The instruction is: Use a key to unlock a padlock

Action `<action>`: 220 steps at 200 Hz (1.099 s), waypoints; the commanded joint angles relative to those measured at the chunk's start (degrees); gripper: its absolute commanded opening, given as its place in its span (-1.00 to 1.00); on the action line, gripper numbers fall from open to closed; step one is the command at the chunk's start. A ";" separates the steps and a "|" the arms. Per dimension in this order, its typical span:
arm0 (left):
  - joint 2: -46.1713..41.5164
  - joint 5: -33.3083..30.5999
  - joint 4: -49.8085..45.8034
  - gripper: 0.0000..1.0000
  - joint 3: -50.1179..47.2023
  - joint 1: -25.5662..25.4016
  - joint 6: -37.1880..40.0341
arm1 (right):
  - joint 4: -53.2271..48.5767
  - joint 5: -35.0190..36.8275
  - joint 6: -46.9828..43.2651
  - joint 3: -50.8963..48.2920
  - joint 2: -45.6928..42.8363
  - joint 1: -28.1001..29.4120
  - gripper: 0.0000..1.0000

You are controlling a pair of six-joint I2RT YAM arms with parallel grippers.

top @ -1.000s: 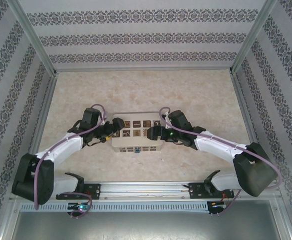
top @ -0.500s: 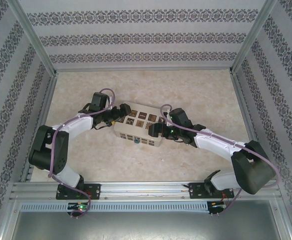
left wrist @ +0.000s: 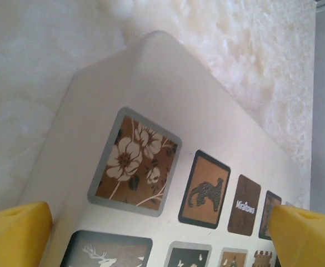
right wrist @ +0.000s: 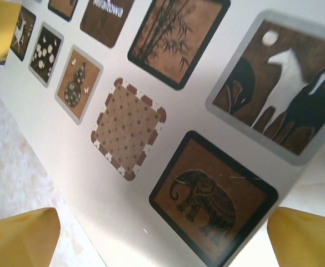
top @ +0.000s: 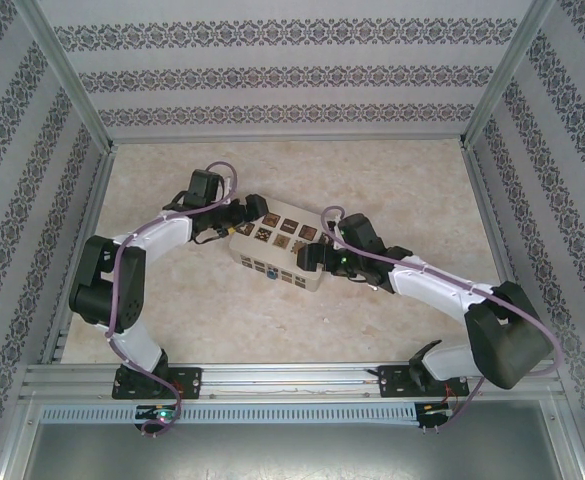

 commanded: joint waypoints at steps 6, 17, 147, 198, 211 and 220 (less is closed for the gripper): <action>-1.19 0.51 -2.66 0.99 2.06 1.68 2.50 | -7.13 5.62 -2.79 3.18 -3.77 -1.09 0.92; -2.68 -0.73 -3.03 0.99 1.72 2.07 3.10 | -10.92 7.55 -3.31 3.97 -5.06 -1.52 0.91; -40.88 -17.85 -6.80 0.99 -22.50 2.59 3.31 | -28.16 6.39 3.37 -6.47 -18.27 -19.86 0.25; -45.38 -19.60 -8.75 0.99 -26.27 2.66 2.56 | -26.50 4.27 4.25 -7.13 -9.68 -21.23 -0.07; -45.68 -19.83 -9.46 0.99 -26.37 2.67 2.74 | -26.32 4.05 4.30 -6.70 -7.62 -21.47 -0.17; -45.87 -19.95 -9.68 0.99 -26.48 2.66 2.82 | -26.24 3.86 4.27 -6.41 -6.44 -21.45 -0.23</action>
